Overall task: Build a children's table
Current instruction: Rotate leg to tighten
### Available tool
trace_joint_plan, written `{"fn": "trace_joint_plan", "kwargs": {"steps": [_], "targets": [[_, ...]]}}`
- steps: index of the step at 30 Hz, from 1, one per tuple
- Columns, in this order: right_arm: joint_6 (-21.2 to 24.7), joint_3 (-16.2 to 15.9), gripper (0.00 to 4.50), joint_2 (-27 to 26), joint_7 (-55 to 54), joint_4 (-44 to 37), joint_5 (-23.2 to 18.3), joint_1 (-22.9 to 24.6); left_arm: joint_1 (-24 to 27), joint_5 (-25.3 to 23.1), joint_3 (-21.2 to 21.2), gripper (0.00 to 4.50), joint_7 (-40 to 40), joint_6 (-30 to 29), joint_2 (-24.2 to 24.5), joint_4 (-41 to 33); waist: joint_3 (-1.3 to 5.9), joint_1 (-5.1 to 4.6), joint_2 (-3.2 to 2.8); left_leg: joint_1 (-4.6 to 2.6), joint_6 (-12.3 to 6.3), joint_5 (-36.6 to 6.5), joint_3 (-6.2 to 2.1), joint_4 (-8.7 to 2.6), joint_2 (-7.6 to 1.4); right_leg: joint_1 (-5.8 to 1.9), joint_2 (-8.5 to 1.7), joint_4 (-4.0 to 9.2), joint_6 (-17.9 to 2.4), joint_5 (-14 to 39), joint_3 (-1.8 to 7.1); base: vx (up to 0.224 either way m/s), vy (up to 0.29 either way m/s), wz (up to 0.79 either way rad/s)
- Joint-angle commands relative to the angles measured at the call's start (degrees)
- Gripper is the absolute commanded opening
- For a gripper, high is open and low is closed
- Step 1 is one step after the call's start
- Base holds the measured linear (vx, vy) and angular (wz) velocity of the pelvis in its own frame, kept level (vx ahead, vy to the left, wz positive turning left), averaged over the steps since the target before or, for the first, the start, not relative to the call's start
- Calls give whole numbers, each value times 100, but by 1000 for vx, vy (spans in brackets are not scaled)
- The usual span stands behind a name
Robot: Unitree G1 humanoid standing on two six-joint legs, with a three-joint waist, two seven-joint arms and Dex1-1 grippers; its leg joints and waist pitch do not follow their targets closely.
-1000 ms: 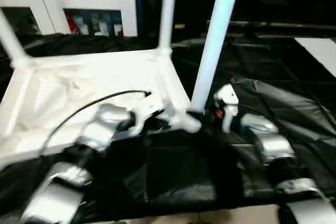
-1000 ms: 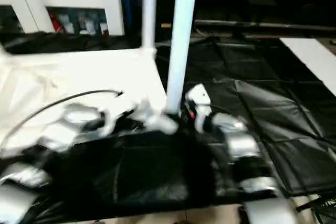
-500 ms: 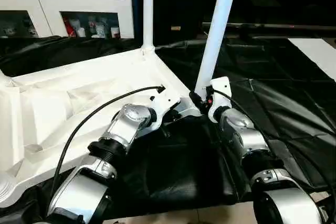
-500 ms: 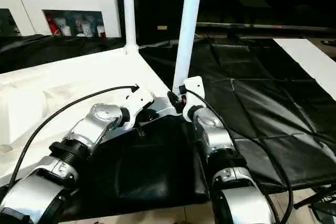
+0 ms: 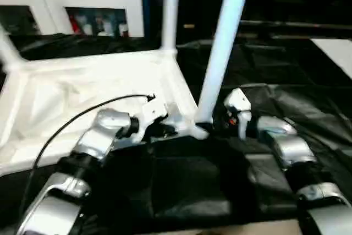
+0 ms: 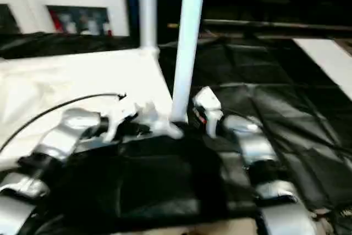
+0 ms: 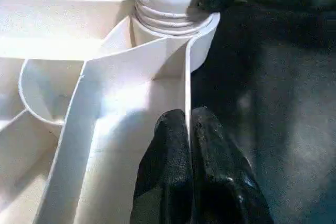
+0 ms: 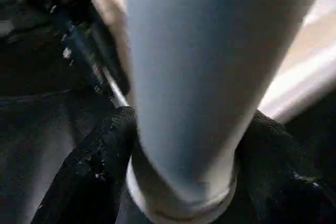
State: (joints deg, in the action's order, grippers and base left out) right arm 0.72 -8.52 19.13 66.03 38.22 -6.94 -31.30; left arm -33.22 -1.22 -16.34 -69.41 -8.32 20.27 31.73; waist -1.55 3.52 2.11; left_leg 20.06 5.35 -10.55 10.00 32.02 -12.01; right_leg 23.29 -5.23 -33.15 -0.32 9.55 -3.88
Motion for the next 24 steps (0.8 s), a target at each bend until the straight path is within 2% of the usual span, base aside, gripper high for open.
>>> {"fn": "trace_joint_plan", "kwargs": {"steps": [1,2,4,5,8,9,10,11,12,15,17,20,22,24], "targets": [[112,-130,300,54,215,-115,19,98,82,242,-165,0,-384,17,-54,-152,299,6,-65,-26,-582,-787,73,-289,-133,-295,-195,192,-1691,57,194,0,0,0],[119,-131,300,60,225,-122,13,100,81,247,-164,0,-400,18,-48,-157,289,7,-56,-13,-575,-820,69,-297,-135,-307,-196,189,-1690,89,190,0,0,0],[152,-141,300,79,240,-144,-3,112,55,253,-151,0,-426,32,-41,-140,284,11,-81,-13,-505,-1008,67,-304,-135,-315,-216,210,-1650,318,191,0,0,0],[198,-198,300,112,292,-207,2,154,19,252,-139,0,-439,60,-45,-86,270,18,-54,-18,-417,-1207,65,-318,-134,-314,-226,247,-1570,665,196,0,0,0],[227,-236,300,94,333,-213,30,200,-25,220,-121,0,-365,103,-74,-13,259,33,-53,-18,-344,-1305,58,-329,-134,-304,-244,276,-1467,986,206,0,0,0],[282,-236,300,70,372,-206,4,200,-26,222,-105,0,-361,93,-74,-23,264,33,-24,-14,-328,-1299,54,-330,-134,-304,-246,277,-1430,1035,207,0,0,0],[306,-238,277,60,389,-203,-8,198,-26,225,-97,0,-364,88,-72,-28,262,33,-26,-14,-327,-1291,51,-333,-134,-302,-242,273,-1422,1048,207,0,0,0],[325,-237,277,42,382,-192,-16,192,-16,226,-81,0,-344,79,-66,-48,262,36,-26,-13,-328,-1263,52,-330,-134,-298,-244,275,-1410,1039,210,0,0,0],[338,-236,277,17,381,-183,-14,184,-1,237,-66,0,-324,71,-48,-72,265,32,15,-3,-345,-1199,53,-327,-131,-304,-240,267,-1400,994,207,0,0,0],[355,-251,257,-7,407,-140,-8,159,30,231,-58,0,-292,61,-17,-92,265,40,-2,5,-378,-1093,51,-320,-126,-307,-249,255,-1388,952,209,0,0,0],[383,-268,256,-4,431,-147,-20,157,47,228,-51,0,-285,57,-5,-103,264,38,10,3,-382,-1099,53,-319,-125,-304,-248,262,-1378,991,206,0,0,0],[417,-216,254,-36,398,-136,-70,158,77,206,-35,0,-214,25,1,-133,261,43,-7,3,-369,-1120,49,-323,-128,-302,-250,261,-1369,1029,207,0,0,0],[434,-129,254,-132,210,-145,-114,242,72,101,-10,0,67,-2,-50,-52,264,37,-36,2,-354,-1118,46,-320,-124,-300,-249,258,-1370,993,210,0,0,0],[415,-58,254,-227,-82,-120,-90,300,16,-12,24,0,405,10,-134,116,251,27,-29,-12,-314,-1216,45,-331,-125,-283,-249,285,-1346,1103,213,0,0,0]]}}
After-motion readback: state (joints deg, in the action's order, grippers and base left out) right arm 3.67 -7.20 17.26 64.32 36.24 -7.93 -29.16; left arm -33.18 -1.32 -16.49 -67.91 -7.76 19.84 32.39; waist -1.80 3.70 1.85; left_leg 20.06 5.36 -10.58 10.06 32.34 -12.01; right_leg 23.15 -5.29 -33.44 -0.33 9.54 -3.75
